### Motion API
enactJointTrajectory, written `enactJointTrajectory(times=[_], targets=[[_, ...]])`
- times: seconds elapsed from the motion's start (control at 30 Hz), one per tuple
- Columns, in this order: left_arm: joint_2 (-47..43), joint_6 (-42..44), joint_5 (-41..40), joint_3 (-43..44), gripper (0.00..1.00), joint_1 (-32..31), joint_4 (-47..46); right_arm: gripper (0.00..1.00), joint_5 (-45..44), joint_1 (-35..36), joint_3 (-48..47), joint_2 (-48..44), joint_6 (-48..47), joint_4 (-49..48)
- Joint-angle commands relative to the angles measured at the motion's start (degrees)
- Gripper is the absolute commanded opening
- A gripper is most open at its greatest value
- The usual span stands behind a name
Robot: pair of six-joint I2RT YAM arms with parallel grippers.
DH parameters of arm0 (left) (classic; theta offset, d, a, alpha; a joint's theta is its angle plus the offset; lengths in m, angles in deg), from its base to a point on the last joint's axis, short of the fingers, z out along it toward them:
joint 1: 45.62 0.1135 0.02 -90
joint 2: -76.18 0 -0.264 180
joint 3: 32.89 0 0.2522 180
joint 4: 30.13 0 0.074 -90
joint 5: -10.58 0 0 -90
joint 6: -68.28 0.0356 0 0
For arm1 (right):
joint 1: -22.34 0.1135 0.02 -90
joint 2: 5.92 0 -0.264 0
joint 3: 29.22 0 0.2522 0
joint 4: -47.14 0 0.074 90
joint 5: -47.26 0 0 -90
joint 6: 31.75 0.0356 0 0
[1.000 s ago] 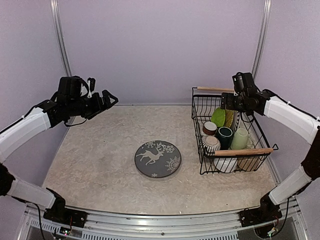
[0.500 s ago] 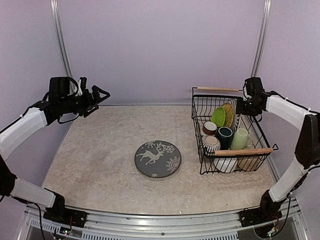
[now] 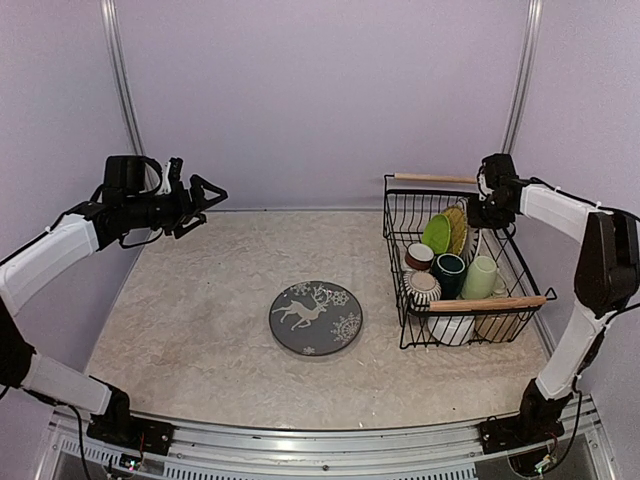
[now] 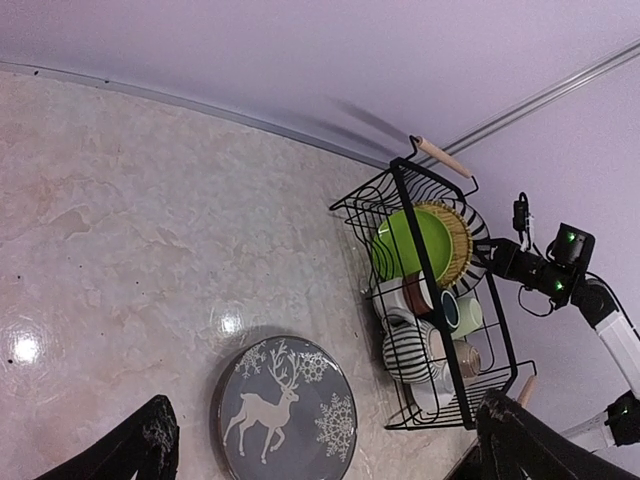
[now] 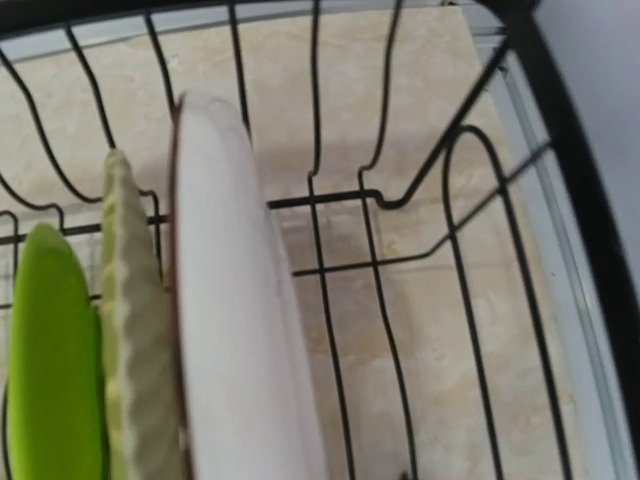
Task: Unload the mixed dishes from the dish rack
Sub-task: Grab the plate from the dish rack.
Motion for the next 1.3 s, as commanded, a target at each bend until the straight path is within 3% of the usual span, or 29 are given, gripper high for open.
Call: enactJointTrajectory(times=[0.0,0.37,1.27], targets=[[0.8,0.2,0.4,1.1,0.99,-0.4,0.4,0.28,0.4,-0.7,-3.7,3.7,-0.8,1.5],[1.6,0.0,-0.4,1.4,0.99,-0.6,1.4,0.0,-3.3,-0.5,-4.1,1.6,-0.2,2.6],[3.0,-1.1,0.7,1.6,0.99,-0.7,1.6,0.0,-20.8,5.1,-8.4,-12.0,-2.3,6.7]])
